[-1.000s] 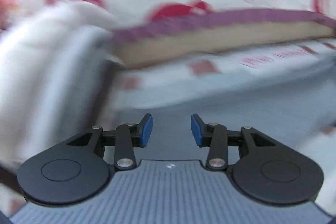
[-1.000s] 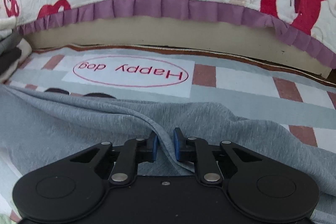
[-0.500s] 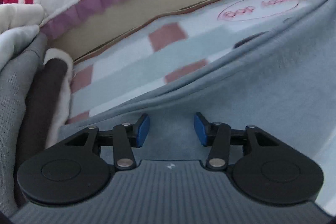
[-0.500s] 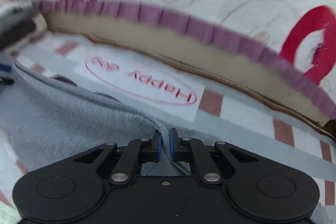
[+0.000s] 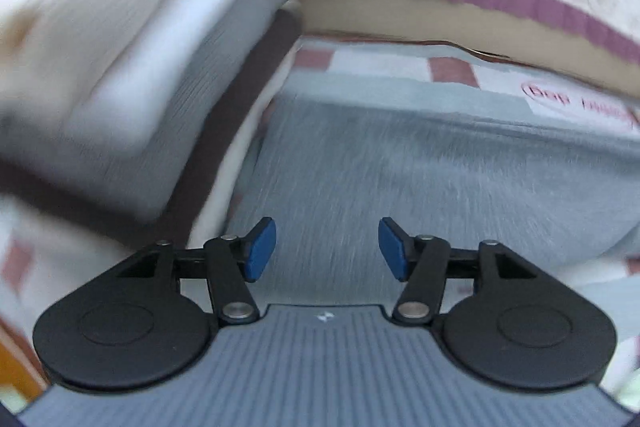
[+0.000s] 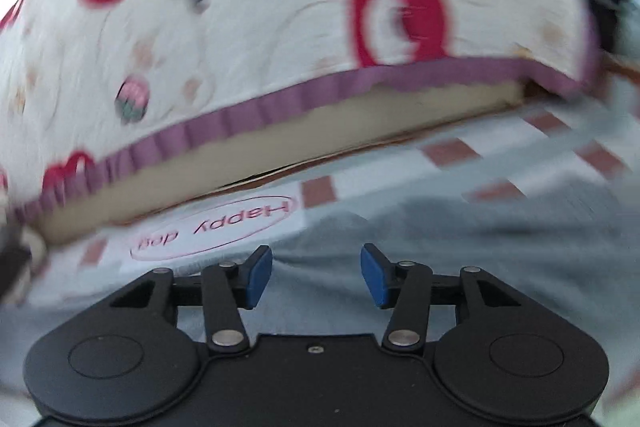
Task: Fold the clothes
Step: 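Move both open grippers back over the sweatshirt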
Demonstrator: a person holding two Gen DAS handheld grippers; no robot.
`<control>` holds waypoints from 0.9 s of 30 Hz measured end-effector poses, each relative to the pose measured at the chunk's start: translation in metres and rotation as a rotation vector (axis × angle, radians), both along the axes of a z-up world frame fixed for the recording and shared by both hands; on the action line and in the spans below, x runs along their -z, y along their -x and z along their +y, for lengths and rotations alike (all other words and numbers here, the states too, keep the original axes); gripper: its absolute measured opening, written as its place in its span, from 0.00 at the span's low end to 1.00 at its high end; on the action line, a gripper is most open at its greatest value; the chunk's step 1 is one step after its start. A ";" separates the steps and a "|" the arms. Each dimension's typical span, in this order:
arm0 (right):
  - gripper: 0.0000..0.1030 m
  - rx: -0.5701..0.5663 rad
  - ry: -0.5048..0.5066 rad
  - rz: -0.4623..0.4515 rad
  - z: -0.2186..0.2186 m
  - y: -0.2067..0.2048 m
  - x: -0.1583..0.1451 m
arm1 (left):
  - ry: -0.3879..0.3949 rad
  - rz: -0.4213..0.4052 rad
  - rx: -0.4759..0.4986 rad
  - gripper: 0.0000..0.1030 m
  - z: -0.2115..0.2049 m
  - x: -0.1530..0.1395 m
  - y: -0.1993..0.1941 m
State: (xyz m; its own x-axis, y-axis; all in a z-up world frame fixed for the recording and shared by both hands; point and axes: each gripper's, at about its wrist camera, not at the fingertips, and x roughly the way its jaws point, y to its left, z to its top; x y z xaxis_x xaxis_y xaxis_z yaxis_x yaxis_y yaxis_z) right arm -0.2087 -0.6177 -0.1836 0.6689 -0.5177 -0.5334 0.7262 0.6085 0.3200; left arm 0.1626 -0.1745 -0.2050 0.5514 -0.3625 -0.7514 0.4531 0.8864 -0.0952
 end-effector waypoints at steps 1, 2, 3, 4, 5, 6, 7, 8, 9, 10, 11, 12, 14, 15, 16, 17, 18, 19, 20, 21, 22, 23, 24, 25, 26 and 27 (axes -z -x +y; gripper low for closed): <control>0.54 0.023 -0.032 -0.001 0.003 0.010 0.004 | 0.049 0.047 -0.014 0.55 0.006 0.004 -0.002; 0.54 0.048 -0.066 0.000 0.005 0.020 0.010 | 0.090 0.089 -0.026 0.55 0.011 0.008 -0.004; 0.54 0.076 -0.107 0.006 0.006 0.029 0.018 | 0.107 0.120 -0.039 0.54 0.013 0.011 -0.006; 0.54 0.101 -0.144 0.010 0.007 0.037 0.025 | 0.120 0.149 -0.053 0.55 0.014 0.015 -0.007; 0.54 0.118 -0.171 0.011 0.008 0.042 0.031 | 0.133 0.178 -0.067 0.55 0.016 0.018 -0.008; 0.54 0.135 -0.198 0.012 0.008 0.047 0.037 | 0.146 0.207 -0.081 0.55 0.017 0.022 -0.009; 0.54 0.152 -0.225 0.013 0.009 0.053 0.042 | 0.159 0.221 -0.091 0.55 0.018 0.025 -0.010; 0.54 0.166 -0.249 0.007 0.009 0.057 0.047 | 0.171 0.233 -0.102 0.55 0.018 0.027 -0.010; 0.54 0.171 -0.268 -0.016 0.007 0.060 0.050 | 0.188 0.238 -0.117 0.55 0.019 0.030 -0.011; 0.53 0.176 -0.281 -0.029 0.006 0.062 0.053 | 0.207 0.242 -0.132 0.55 0.020 0.032 -0.012; 0.54 0.180 -0.276 -0.021 0.005 0.062 0.054 | 0.225 0.246 -0.147 0.55 0.021 0.034 -0.014; 0.54 0.184 -0.272 -0.012 0.004 0.061 0.055 | 0.244 0.250 -0.163 0.55 0.021 0.036 -0.015; 0.54 0.193 -0.263 0.006 0.003 0.060 0.057 | 0.260 0.243 -0.166 0.55 0.019 0.036 -0.018; 0.54 0.197 -0.259 0.015 0.002 0.060 0.058 | 0.261 0.235 -0.153 0.53 0.018 0.036 -0.020; 0.54 0.201 -0.254 0.024 0.002 0.059 0.059 | 0.260 0.226 -0.140 0.51 0.016 0.036 -0.021; 0.54 0.205 -0.250 0.033 0.001 0.058 0.060 | 0.258 0.219 -0.136 0.51 0.015 0.037 -0.023; 0.54 0.210 -0.246 0.041 0.000 0.058 0.061 | 0.259 0.218 -0.134 0.50 0.015 0.037 -0.025; 0.54 0.214 -0.241 0.050 0.000 0.057 0.062 | 0.262 0.218 -0.131 0.50 0.014 0.037 -0.026; 0.54 0.218 -0.237 0.059 -0.001 0.057 0.063 | 0.264 0.217 -0.128 0.50 0.013 0.037 -0.027; 0.54 0.221 -0.234 0.063 -0.002 0.057 0.064 | 0.264 0.218 -0.123 0.52 0.013 0.037 -0.028; 0.55 0.220 -0.235 0.055 -0.002 0.058 0.065 | 0.271 0.222 -0.123 0.56 0.013 0.037 -0.030; 0.55 0.222 -0.236 0.044 -0.003 0.059 0.066 | 0.280 0.227 -0.124 0.58 0.013 0.037 -0.031; 0.55 0.230 -0.235 0.024 -0.005 0.061 0.067 | 0.289 0.233 -0.124 0.60 0.013 0.037 -0.032; 0.55 0.240 -0.230 0.007 -0.009 0.062 0.068 | 0.285 0.233 -0.128 0.60 0.011 0.037 -0.033; 0.54 0.251 -0.215 0.000 -0.018 0.060 0.069 | 0.279 0.232 -0.131 0.60 0.009 0.037 -0.035; 0.55 0.262 -0.199 -0.007 -0.027 0.059 0.071 | 0.258 0.214 -0.130 0.56 0.005 0.036 -0.034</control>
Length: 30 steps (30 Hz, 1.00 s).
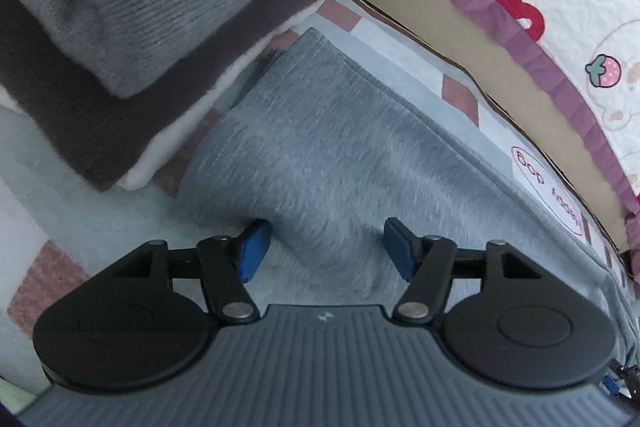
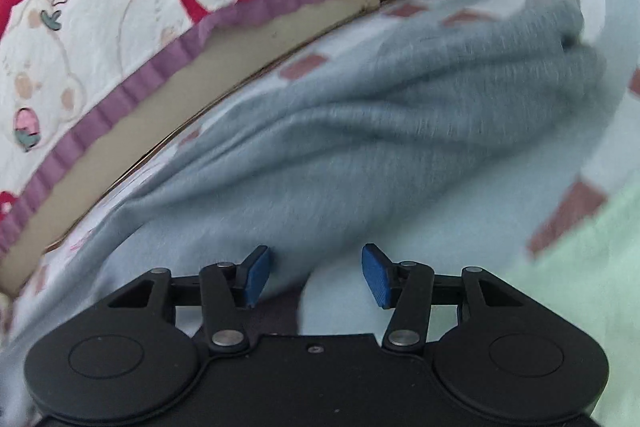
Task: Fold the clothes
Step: 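Move both open grippers back over the sweatshirt, then grasp the sweatshirt sleeve end with the right gripper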
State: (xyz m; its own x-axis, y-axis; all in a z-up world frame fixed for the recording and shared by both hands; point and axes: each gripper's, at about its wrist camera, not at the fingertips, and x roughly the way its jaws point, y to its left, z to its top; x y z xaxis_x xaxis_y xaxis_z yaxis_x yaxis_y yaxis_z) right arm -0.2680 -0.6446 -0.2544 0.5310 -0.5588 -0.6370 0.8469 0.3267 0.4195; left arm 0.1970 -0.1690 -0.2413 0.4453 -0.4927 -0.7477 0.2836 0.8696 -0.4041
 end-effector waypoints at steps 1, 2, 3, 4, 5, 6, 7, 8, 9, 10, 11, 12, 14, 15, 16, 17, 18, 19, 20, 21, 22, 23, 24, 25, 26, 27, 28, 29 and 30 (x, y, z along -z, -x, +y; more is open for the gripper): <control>0.56 0.017 0.007 -0.014 -0.009 0.000 0.001 | -0.024 -0.019 0.002 0.37 -0.004 0.000 0.000; 0.57 0.050 -0.015 -0.059 -0.016 0.002 0.003 | -0.055 -0.047 0.014 0.29 -0.007 0.000 0.002; 0.58 0.087 -0.041 -0.108 -0.021 0.005 0.004 | -0.086 -0.077 0.028 0.22 -0.010 0.000 0.003; 0.58 0.120 -0.062 -0.151 -0.024 0.008 0.006 | -0.095 -0.091 0.034 0.18 -0.010 0.000 0.004; 0.58 0.140 -0.069 -0.178 -0.024 0.011 0.008 | -0.102 -0.103 0.040 0.18 -0.010 0.000 0.005; 0.58 0.152 -0.071 -0.195 -0.023 0.012 0.009 | -0.108 -0.115 0.046 0.16 -0.010 0.000 0.006; 0.58 0.143 -0.061 -0.186 -0.021 0.011 0.010 | -0.114 -0.126 0.051 0.15 -0.010 0.000 0.007; 0.58 0.131 -0.049 -0.173 -0.020 0.010 0.009 | -0.120 -0.138 0.057 0.15 -0.010 0.000 0.009; 0.58 0.115 -0.037 -0.147 -0.018 0.009 0.008 | -0.127 -0.150 0.063 0.14 -0.010 0.000 0.010; 0.58 0.107 -0.027 -0.118 -0.017 0.009 0.006 | -0.133 -0.161 0.068 0.14 -0.010 0.000 0.011; 0.58 0.104 -0.019 -0.095 -0.016 0.010 0.004 | -0.139 -0.173 0.074 0.14 -0.010 0.000 0.012; 0.59 0.116 -0.017 -0.088 -0.015 0.014 0.004 | -0.146 -0.185 0.079 0.14 -0.010 0.000 0.013; 0.59 0.149 -0.018 -0.093 -0.017 0.023 0.005 | -0.158 -0.208 0.091 0.14 -0.009 0.000 0.016; 0.59 0.171 -0.013 -0.092 -0.021 0.028 0.006 | -0.164 -0.220 0.096 0.14 -0.009 -0.001 0.017; 0.60 0.188 -0.007 -0.088 -0.025 0.031 0.006 | -0.171 -0.232 0.102 0.14 -0.009 -0.001 0.018; 0.62 0.199 -0.005 -0.090 -0.030 0.034 0.006 | -0.177 -0.244 0.108 0.14 -0.009 -0.001 0.019; 0.62 0.211 -0.004 -0.092 -0.034 0.037 0.006 | -0.168 -0.229 0.101 0.14 -0.008 -0.001 0.017; 0.62 0.221 -0.002 -0.097 -0.038 0.040 0.006 | -0.158 -0.210 0.093 0.14 -0.007 -0.002 0.014; 0.62 0.233 -0.001 -0.109 -0.042 0.043 0.007 | -0.154 -0.198 0.089 0.14 -0.006 -0.002 0.013; 0.62 0.249 0.000 -0.125 -0.044 0.048 0.009 | -0.161 -0.194 0.091 0.14 -0.007 -0.003 0.012; 0.62 0.271 0.003 -0.141 -0.046 0.053 0.010 | -0.180 -0.197 0.100 0.15 -0.009 -0.004 0.013; 0.62 0.294 0.006 -0.153 -0.047 0.059 0.011 | -0.202 -0.204 0.111 0.15 -0.013 -0.005 0.013; 0.62 0.317 0.011 -0.153 -0.047 0.065 0.011 | -0.228 -0.210 0.120 0.15 -0.017 -0.006 0.014; 0.62 0.340 0.016 -0.154 -0.048 0.072 0.012 | -0.264 -0.214 0.131 0.16 -0.023 -0.007 0.015; 0.63 0.358 0.019 -0.152 -0.049 0.080 0.012 | -0.302 -0.218 0.142 0.18 -0.029 -0.009 0.016; 0.64 0.363 0.017 -0.141 -0.052 0.088 0.011 | -0.358 -0.225 0.157 0.19 -0.036 -0.013 0.020; 0.64 0.364 0.013 -0.133 -0.055 0.097 0.011 | -0.417 -0.232 0.173 0.19 -0.043 -0.018 0.024; 0.64 0.351 0.004 -0.141 -0.058 0.106 0.009 | -0.485 -0.241 0.193 0.19 -0.053 -0.024 0.030; 0.64 0.338 -0.005 -0.170 -0.060 0.117 0.008 | -0.548 -0.277 0.228 0.20 -0.065 -0.031 0.042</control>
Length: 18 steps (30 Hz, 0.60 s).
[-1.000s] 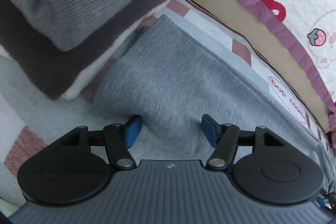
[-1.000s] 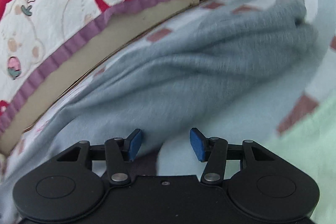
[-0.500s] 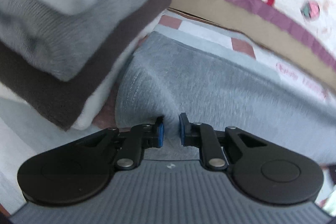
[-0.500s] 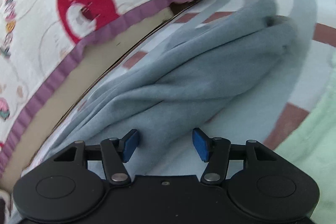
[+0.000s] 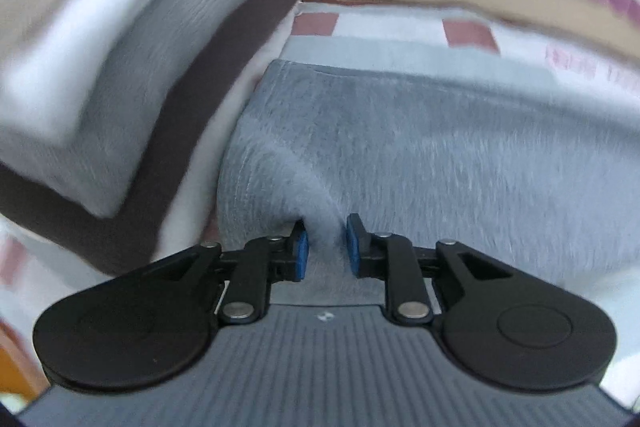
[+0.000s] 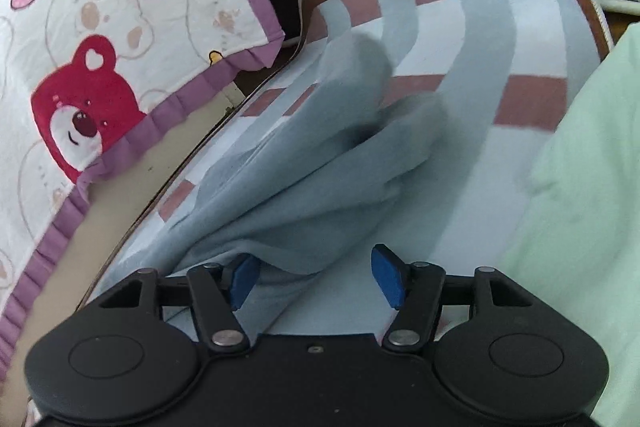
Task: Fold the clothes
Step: 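Grasp the sweatshirt sleeve end with the right gripper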
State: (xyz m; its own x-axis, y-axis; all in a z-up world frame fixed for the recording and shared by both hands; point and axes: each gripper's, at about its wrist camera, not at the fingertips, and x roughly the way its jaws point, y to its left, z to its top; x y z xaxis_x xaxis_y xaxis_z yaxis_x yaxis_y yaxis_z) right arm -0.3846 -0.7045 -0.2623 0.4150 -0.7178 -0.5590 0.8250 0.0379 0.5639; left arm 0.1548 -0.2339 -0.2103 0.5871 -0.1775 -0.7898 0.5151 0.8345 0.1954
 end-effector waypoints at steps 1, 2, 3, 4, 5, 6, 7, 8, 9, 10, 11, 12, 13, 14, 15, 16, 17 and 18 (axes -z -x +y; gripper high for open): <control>0.64 -0.012 0.000 -0.053 -0.001 0.012 -0.002 | -0.063 -0.037 0.039 0.23 -0.012 -0.007 0.013; 0.65 -0.025 0.001 -0.105 -0.002 0.024 -0.004 | -0.099 -0.074 0.092 0.24 -0.023 -0.015 0.027; 0.65 -0.029 -0.003 -0.153 -0.004 0.035 -0.005 | -0.094 -0.105 0.155 0.24 -0.036 -0.024 0.041; 0.65 -0.013 -0.017 -0.187 -0.009 0.046 -0.005 | -0.083 -0.135 0.219 0.29 -0.050 -0.033 0.056; 0.66 0.004 -0.031 -0.222 -0.015 0.057 -0.005 | -0.072 -0.165 0.283 0.32 -0.064 -0.042 0.070; 0.66 0.019 -0.047 -0.250 -0.021 0.067 -0.005 | -0.060 -0.195 0.347 0.38 -0.078 -0.051 0.085; 0.66 0.030 -0.067 -0.263 -0.029 0.072 -0.003 | -0.036 -0.222 0.413 0.41 -0.095 -0.059 0.097; 0.67 0.036 -0.082 -0.272 -0.037 0.076 -0.002 | -0.010 -0.249 0.479 0.41 -0.112 -0.066 0.109; 0.67 0.030 -0.084 -0.271 -0.042 0.075 -0.002 | 0.005 -0.256 0.545 0.41 -0.131 -0.067 0.120; 0.67 0.025 -0.085 -0.270 -0.047 0.074 -0.003 | 0.019 -0.260 0.611 0.41 -0.150 -0.067 0.131; 0.67 0.019 -0.087 -0.269 -0.051 0.073 -0.003 | 0.033 -0.264 0.678 0.41 -0.169 -0.067 0.141; 0.67 0.013 -0.089 -0.269 -0.056 0.072 -0.004 | 0.047 -0.268 0.744 0.41 -0.189 -0.067 0.152; 0.67 0.007 -0.090 -0.268 -0.061 0.071 -0.004 | 0.062 -0.272 0.810 0.42 -0.208 -0.067 0.162; 0.68 0.002 -0.092 -0.267 -0.066 0.070 -0.005 | 0.076 -0.275 0.876 0.42 -0.227 -0.067 0.173; 0.69 -0.002 -0.093 -0.269 -0.070 0.069 -0.005 | 0.090 -0.278 0.943 0.43 -0.246 -0.068 0.183; 0.74 0.000 -0.095 -0.278 -0.072 0.069 -0.003 | 0.089 -0.283 1.015 0.44 -0.261 -0.063 0.196; 0.78 0.001 -0.098 -0.281 -0.074 0.068 -0.001 | 0.086 -0.289 1.089 0.44 -0.274 -0.058 0.209; 0.80 -0.006 -0.088 -0.267 -0.076 0.065 -0.002 | 0.082 -0.294 1.162 0.44 -0.288 -0.053 0.221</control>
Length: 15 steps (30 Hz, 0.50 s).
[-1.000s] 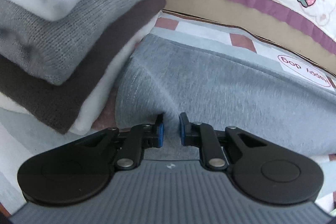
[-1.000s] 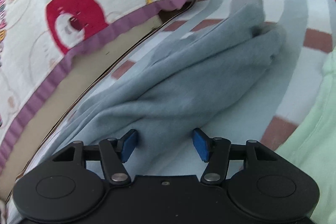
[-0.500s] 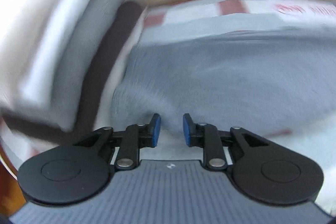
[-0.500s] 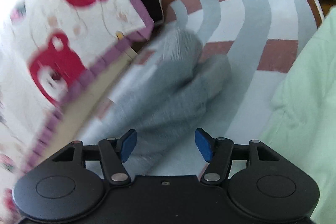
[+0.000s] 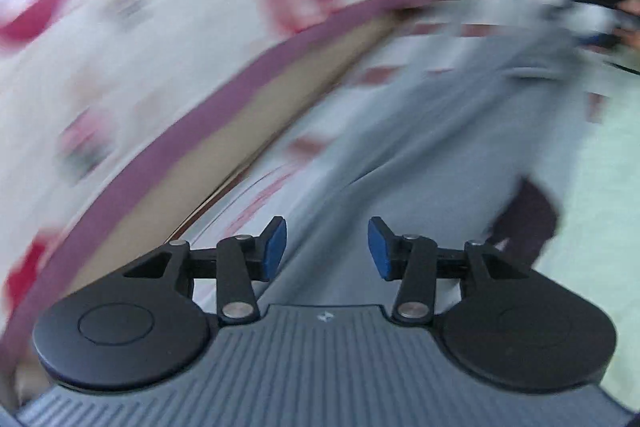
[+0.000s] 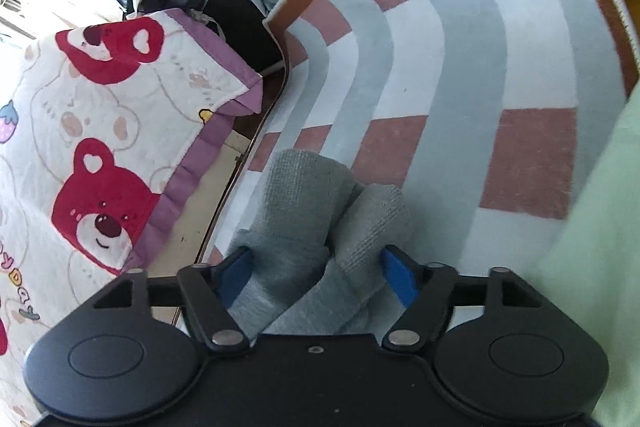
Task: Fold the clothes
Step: 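Grasp the sweatshirt sleeve end with the right gripper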
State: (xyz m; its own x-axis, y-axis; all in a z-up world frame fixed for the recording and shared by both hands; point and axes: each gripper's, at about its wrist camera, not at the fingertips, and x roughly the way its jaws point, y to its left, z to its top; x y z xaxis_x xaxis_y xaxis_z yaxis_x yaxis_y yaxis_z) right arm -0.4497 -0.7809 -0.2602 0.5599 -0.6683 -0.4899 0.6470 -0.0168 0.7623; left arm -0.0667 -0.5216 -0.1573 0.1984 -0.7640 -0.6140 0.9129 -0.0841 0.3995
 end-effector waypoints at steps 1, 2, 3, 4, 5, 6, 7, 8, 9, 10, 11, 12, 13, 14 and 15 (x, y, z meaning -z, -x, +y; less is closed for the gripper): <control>0.80 -0.017 0.041 0.049 -0.002 -0.007 -0.006 | -0.009 -0.012 0.072 0.44 -0.013 0.005 0.013; 0.75 -0.034 0.082 0.097 -0.004 -0.014 -0.013 | -0.014 -0.018 0.108 0.44 -0.023 0.012 0.024; 0.67 -0.052 0.122 0.146 -0.007 -0.022 -0.019 | -0.013 -0.011 0.125 0.44 -0.031 0.017 0.029; 0.49 -0.069 0.163 0.194 -0.009 -0.029 -0.025 | -0.012 -0.002 0.140 0.44 -0.040 0.022 0.033; 0.37 -0.086 0.204 0.243 -0.011 -0.036 -0.032 | -0.010 0.017 0.145 0.44 -0.045 0.026 0.036; 0.34 -0.103 0.245 0.291 -0.013 -0.043 -0.038 | -0.002 0.038 0.139 0.44 -0.050 0.030 0.035; 0.26 -0.120 0.286 0.340 -0.016 -0.051 -0.044 | 0.000 0.062 0.128 0.44 -0.055 0.032 0.034; 0.23 -0.138 0.326 0.388 -0.018 -0.058 -0.051 | 0.001 0.086 0.115 0.44 -0.060 0.034 0.033; 0.22 -0.155 0.367 0.437 -0.020 -0.065 -0.057 | -0.004 0.115 0.102 0.45 -0.064 0.038 0.029; 0.21 -0.172 0.408 0.485 -0.022 -0.072 -0.064 | -0.010 0.145 0.089 0.46 -0.067 0.041 0.026; 0.21 -0.189 0.449 0.534 -0.025 -0.080 -0.070 | -0.016 0.175 0.076 0.47 -0.071 0.044 0.022; 0.22 -0.206 0.490 0.582 -0.027 -0.087 -0.076 | -0.034 0.199 0.054 0.47 -0.076 0.051 0.018; 0.28 -0.218 0.501 0.612 -0.030 -0.091 -0.079 | -0.053 0.222 0.031 0.47 -0.081 0.058 0.014; 0.33 -0.214 0.434 0.593 -0.035 -0.085 -0.073 | -0.067 0.234 0.008 0.47 -0.083 0.064 0.011; 0.37 -0.209 0.368 0.574 -0.040 -0.079 -0.067 | -0.077 0.244 -0.013 0.47 -0.083 0.068 0.008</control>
State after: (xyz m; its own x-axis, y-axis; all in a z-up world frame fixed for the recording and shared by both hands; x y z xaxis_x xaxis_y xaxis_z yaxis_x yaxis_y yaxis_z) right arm -0.3705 -0.8209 -0.1928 0.4156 -0.7537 -0.5092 0.9095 0.3445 0.2325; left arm -0.0749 -0.6049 -0.2254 0.0468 -0.7111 -0.7015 0.9827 -0.0933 0.1601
